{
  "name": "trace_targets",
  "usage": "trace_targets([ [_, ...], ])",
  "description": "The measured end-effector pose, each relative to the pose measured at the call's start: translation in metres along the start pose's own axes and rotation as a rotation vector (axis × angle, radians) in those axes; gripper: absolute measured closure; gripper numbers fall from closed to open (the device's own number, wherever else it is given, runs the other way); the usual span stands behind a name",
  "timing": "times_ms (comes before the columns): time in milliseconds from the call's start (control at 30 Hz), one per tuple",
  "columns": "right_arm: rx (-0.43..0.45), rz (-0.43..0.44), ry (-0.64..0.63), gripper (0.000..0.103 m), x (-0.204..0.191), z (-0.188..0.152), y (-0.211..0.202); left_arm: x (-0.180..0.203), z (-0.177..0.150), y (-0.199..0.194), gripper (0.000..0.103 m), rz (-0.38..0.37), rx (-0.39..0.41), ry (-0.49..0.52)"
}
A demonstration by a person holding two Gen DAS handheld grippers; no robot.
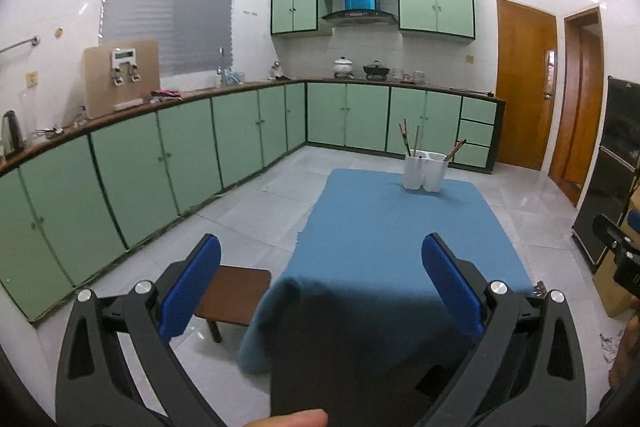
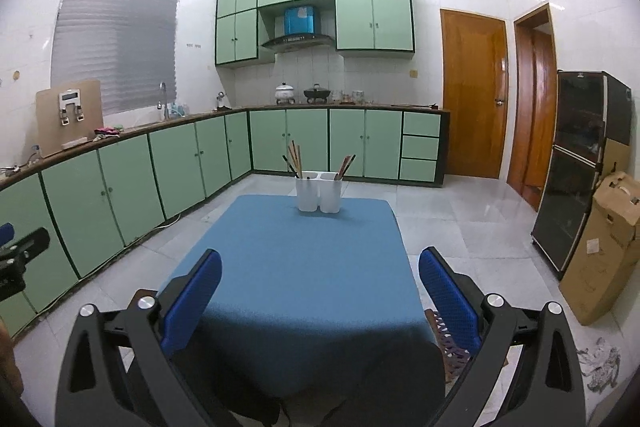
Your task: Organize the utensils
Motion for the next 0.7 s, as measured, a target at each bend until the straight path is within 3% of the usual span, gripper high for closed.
trace_targets([
  [367,0.050,0.020,-0.009,0.006,-0.008,0.006,-0.041,-0.007,0.008,-0.066,0.005,0.030,0.080,-0.006],
  [700,0.062,0.000,0.019,0.006,0.003,0.005,-0.050,-0.009,0.010,-0.069,0.005,0.041,0.070,-0.025],
])
Point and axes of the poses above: each gripper's, at about its wrist camera, not at the fingertips, and y roughly the way its jaws point, x to its right, z to its top, the point moved 10 cm from there along y, roughly the way its jaws point, and after that the axes turned 15 degrees about y, right-handed, at the moved point
